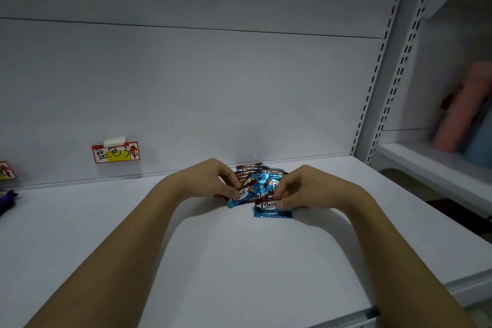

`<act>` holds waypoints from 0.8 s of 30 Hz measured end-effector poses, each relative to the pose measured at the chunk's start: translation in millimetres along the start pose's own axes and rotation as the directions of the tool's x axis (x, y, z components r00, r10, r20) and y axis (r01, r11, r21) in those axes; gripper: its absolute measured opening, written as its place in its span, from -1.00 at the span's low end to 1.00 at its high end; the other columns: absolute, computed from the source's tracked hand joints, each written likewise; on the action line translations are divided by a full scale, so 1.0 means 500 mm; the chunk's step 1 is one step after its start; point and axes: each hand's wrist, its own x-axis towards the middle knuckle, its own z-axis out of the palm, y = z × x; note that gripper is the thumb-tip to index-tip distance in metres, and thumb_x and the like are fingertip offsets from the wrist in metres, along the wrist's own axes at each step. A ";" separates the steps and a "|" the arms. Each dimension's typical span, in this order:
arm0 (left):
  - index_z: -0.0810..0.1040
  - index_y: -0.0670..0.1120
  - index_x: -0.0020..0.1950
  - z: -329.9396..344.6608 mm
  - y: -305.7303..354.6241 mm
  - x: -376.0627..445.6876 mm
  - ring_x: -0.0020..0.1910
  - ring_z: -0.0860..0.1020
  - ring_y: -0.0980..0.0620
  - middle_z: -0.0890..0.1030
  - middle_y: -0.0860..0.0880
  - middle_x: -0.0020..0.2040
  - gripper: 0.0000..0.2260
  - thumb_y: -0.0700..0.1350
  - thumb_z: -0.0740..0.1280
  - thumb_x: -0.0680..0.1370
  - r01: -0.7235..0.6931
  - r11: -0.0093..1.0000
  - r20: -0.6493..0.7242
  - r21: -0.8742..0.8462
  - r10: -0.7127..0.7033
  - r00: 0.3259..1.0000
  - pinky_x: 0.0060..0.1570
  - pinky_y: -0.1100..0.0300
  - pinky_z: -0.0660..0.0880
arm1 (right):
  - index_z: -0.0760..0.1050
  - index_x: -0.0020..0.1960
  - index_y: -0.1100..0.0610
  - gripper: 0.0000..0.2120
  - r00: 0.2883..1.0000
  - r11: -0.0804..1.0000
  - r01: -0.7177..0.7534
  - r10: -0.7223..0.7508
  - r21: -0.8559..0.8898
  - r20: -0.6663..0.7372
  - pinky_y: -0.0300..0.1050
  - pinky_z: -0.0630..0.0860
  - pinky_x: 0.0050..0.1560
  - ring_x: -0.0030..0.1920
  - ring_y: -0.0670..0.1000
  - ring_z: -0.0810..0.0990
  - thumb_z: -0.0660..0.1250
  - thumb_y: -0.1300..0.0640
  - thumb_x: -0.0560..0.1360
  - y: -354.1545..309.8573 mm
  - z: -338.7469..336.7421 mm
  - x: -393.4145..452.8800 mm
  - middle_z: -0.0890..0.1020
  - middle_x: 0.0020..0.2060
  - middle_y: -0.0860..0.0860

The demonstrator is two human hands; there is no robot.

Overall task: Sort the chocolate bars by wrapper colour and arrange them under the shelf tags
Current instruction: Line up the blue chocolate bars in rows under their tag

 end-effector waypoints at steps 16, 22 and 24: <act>0.69 0.12 -0.21 0.020 0.009 0.014 -0.17 0.57 0.14 0.64 0.18 -0.16 -0.95 -0.02 0.52 0.41 0.022 0.993 -0.033 0.119 -0.018 0.999 -0.39 0.36 0.42 | 0.60 -0.17 -0.07 -0.87 1.000 0.989 0.026 -0.028 -0.144 -0.009 -0.37 0.51 -0.23 -0.15 -0.16 0.61 0.53 0.10 0.38 -0.001 0.007 -0.001 0.67 -0.13 -0.13; 0.69 0.11 -0.21 0.013 0.008 0.008 -0.18 0.58 0.13 0.65 0.14 -0.13 -0.95 -0.04 0.51 0.42 0.032 0.993 -0.058 0.111 -0.025 0.998 -0.30 0.28 0.51 | 0.62 -0.17 -0.09 -0.89 0.998 0.986 0.009 -0.019 -0.168 -0.060 -0.23 0.52 -0.13 -0.11 -0.09 0.61 0.53 0.05 0.39 0.005 0.006 0.004 0.66 -0.14 -0.15; 0.69 0.11 -0.22 0.014 0.011 0.005 -0.18 0.59 0.11 0.65 0.13 -0.13 -0.95 -0.03 0.52 0.41 0.030 0.993 -0.054 0.113 -0.024 0.998 -0.30 0.26 0.50 | 0.62 -0.19 -0.10 -0.89 0.998 0.990 0.012 -0.020 -0.143 -0.055 -0.20 0.56 -0.10 -0.10 -0.09 0.63 0.54 0.05 0.38 0.004 0.007 0.002 0.67 -0.13 -0.15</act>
